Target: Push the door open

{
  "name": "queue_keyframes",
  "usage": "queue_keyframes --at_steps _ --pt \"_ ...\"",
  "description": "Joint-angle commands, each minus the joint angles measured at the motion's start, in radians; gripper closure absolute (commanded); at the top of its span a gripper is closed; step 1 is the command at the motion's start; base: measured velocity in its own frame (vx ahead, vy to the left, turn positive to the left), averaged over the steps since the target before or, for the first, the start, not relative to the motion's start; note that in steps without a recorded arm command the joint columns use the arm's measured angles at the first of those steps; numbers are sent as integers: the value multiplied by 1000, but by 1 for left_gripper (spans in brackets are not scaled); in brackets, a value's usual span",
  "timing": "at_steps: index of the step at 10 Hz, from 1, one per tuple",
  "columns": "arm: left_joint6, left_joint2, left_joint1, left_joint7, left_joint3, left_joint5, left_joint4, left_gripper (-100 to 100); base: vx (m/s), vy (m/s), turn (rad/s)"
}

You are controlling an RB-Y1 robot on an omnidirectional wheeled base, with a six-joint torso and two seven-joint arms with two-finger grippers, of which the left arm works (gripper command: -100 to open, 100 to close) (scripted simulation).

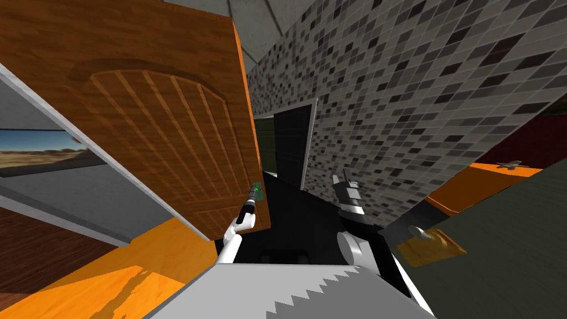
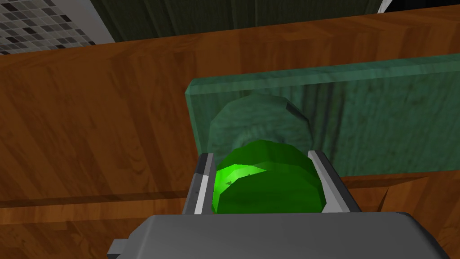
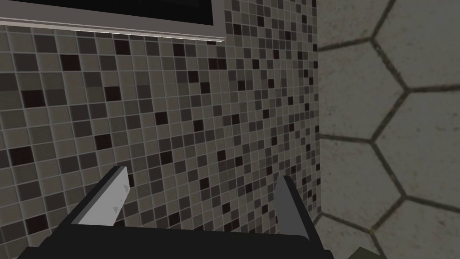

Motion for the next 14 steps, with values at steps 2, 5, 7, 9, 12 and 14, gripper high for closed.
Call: queue_keyframes --at_steps 2,5,7,9,12,14 --pt "0 9 -5 -9 38 7 -12 100 218 -78 64" --pt "9 -3 -6 -15 78 16 -20 100 204 -90 80" --pt "14 -22 -6 -19 99 21 -24 100 190 -66 74" --pt "19 -26 -1 -19 100 21 -24 100 137 -33 50" --pt "19 5 2 -27 140 29 -33 100 169 -64 49" --pt "19 11 5 -31 162 33 -38 100 200 -33 46"
